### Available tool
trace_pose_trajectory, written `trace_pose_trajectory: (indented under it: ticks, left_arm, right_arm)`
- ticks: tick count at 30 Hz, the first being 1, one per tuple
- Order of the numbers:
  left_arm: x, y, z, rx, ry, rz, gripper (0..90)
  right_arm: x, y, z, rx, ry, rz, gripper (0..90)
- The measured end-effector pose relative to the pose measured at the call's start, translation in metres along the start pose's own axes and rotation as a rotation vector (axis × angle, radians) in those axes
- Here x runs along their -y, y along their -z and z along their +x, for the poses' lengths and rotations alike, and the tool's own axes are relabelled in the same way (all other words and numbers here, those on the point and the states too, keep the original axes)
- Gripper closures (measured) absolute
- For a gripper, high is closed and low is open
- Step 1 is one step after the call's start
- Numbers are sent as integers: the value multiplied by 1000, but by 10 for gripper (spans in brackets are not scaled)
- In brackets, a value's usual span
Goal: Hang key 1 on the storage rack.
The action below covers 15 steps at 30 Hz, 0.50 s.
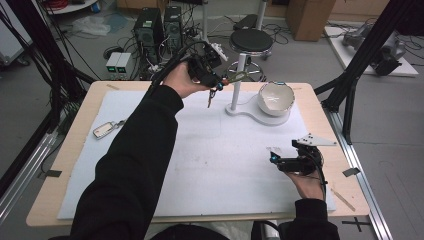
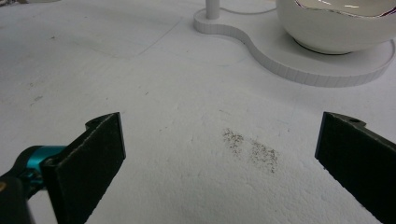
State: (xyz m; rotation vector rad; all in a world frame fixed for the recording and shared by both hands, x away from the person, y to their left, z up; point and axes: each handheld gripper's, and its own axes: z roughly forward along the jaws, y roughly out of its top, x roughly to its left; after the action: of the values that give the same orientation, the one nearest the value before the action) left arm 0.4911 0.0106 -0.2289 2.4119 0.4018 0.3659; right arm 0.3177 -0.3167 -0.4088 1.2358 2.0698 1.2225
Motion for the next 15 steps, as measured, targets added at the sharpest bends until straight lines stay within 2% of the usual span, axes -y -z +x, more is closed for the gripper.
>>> trace_pose_trajectory:
  ticks: [5,10,13,15]
  left_arm:
    - [-3,-2,2,-4,9,-16,733]
    - [-3,-15,5,-11,9,12,733]
    - [-2,-23,4,-29,1,34,732]
    - [-1,-26,2,-55,-20,33,733]
  right_arm:
    - [0,0,-1,4,4,-2,7]
    - [1,-1,-2,8,7,8,7]
    - [0,-1,-2,8,6,5,7]
    - [0,-2,-2,7,4,4,7]
